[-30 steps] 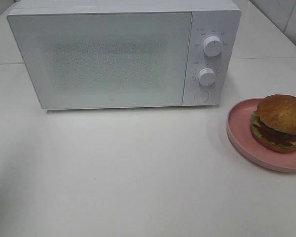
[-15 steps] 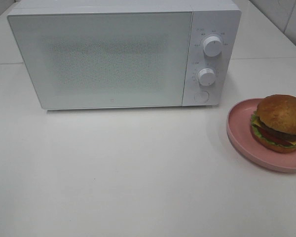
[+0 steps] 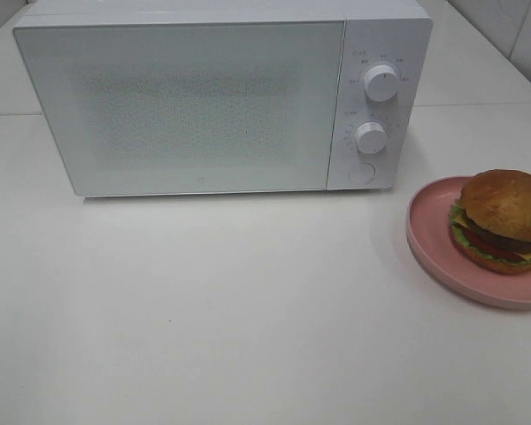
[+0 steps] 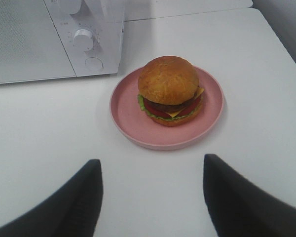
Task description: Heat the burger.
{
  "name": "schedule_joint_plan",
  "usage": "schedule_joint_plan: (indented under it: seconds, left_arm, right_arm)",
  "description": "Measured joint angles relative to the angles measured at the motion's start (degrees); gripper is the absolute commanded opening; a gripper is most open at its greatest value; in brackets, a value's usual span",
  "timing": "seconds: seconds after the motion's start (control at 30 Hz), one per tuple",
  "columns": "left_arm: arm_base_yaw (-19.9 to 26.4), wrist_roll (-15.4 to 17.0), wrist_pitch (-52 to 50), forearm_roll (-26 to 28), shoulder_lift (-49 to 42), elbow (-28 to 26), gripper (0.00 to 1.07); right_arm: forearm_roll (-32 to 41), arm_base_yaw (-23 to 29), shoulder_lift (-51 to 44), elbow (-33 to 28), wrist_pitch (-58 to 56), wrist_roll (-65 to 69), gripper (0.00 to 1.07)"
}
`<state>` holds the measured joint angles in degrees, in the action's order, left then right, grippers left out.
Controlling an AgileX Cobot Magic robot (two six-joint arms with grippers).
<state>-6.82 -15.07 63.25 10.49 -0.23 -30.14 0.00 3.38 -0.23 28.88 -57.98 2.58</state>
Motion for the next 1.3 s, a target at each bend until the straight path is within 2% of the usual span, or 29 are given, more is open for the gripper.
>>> schedule_joint_plan:
  seconds: [0.83,1.17,1.3]
  left_arm:
    - [0.00,0.00,-2.52,-0.80,0.06,1.20,0.00]
    - [6.42,0.00,-2.52,-0.86,0.00,1.20,0.00]
    - [7.51,0.00,-2.52,-0.86,0.00,1.20,0.00]
  right_arm:
    - [0.00,0.00,0.00,0.00,0.00,0.00,0.58]
    - [0.00,0.00,0.00,0.00,0.00,0.00,0.58]
    - [0.00,0.00,0.00,0.00,0.00,0.00,0.58]
